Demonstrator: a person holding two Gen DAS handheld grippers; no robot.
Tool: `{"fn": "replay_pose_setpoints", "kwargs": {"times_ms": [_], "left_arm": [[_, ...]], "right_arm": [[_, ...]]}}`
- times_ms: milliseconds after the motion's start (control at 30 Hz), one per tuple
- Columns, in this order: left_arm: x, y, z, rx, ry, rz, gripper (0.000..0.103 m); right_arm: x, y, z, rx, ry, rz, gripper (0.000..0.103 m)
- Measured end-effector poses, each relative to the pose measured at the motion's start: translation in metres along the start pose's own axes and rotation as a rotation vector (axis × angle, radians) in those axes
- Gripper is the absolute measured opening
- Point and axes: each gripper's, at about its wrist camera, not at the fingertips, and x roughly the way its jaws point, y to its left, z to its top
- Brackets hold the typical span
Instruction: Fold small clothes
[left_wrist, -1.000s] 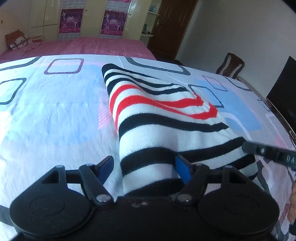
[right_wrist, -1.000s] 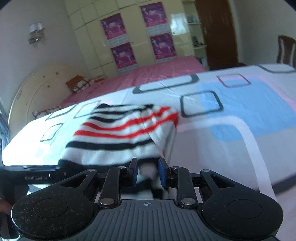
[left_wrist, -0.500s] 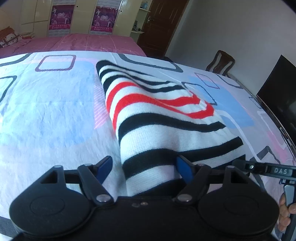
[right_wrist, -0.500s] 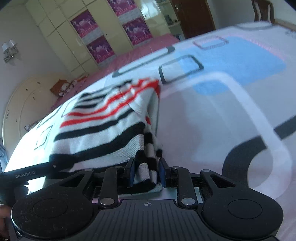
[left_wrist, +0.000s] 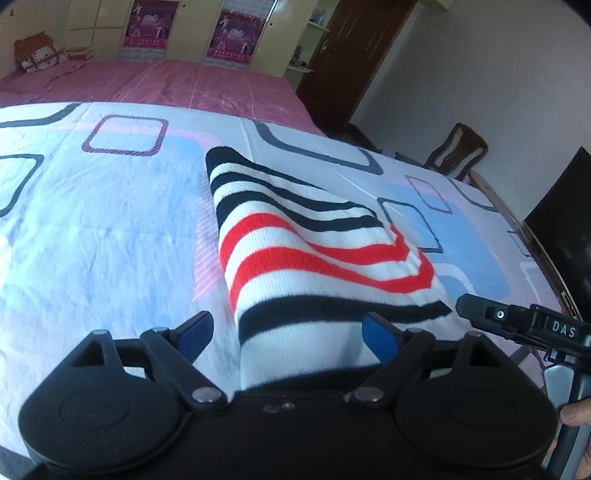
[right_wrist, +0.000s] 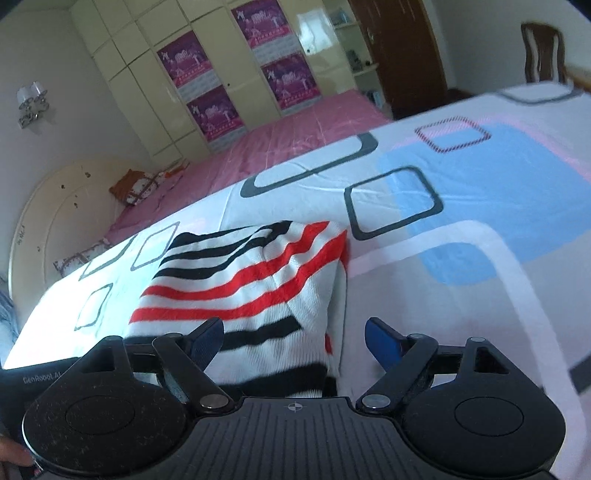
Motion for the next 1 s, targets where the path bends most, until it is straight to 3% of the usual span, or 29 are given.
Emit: {"fn": "replay_pose_setpoints", "kwargs": {"times_ms": [267,433,467,500,567,600,700,833,900,1000], "left_arm": [[0.036,0.001,0.006,-0.047,0.067,-0.008,0.094],[0.049,0.006,0.008,-0.063,0.081,-0.036,0.097],[0.050,0.006,0.009,-0.061,0.082,-0.042,0.096],[0.052,0.007,0.010,-0.062,0.084,-0.049,0.095],[0.053,0.007,0.011,-0.070,0.084,-0.065,0.091],[0.052,0.008,0.010,-0.074,0.081,-0.070,0.089],[0.050,0.009,0.008,-0.083,0.068,-0.081,0.083],[0.049,0.007,0.008,-0.093,0.055,-0.074,0.076],[0.046,0.005,0.008,-0.099,0.052,-0.072,0.070],[0.040,0.004,0.009,-0.100,0.046,-0.071,0.062]], "right_arm": [[0.051,-0.036,0.011,0.062,0.106,0.094,0.083],[0.067,-0.038,0.014,0.055,0.097,0.178,0.083],[0.069,-0.037,0.014,0.062,0.098,0.191,0.082],[0.072,-0.036,0.015,0.057,0.099,0.195,0.070],[0.076,-0.036,0.016,0.051,0.106,0.198,0.061],[0.076,-0.039,0.016,0.061,0.113,0.215,0.052],[0.079,-0.049,0.016,0.079,0.127,0.262,0.048],[0.083,-0.044,0.015,0.105,0.111,0.253,0.048],[0.081,-0.043,0.014,0.149,0.134,0.291,0.039],[0.071,-0.039,0.015,0.136,0.119,0.311,0.038]]}}
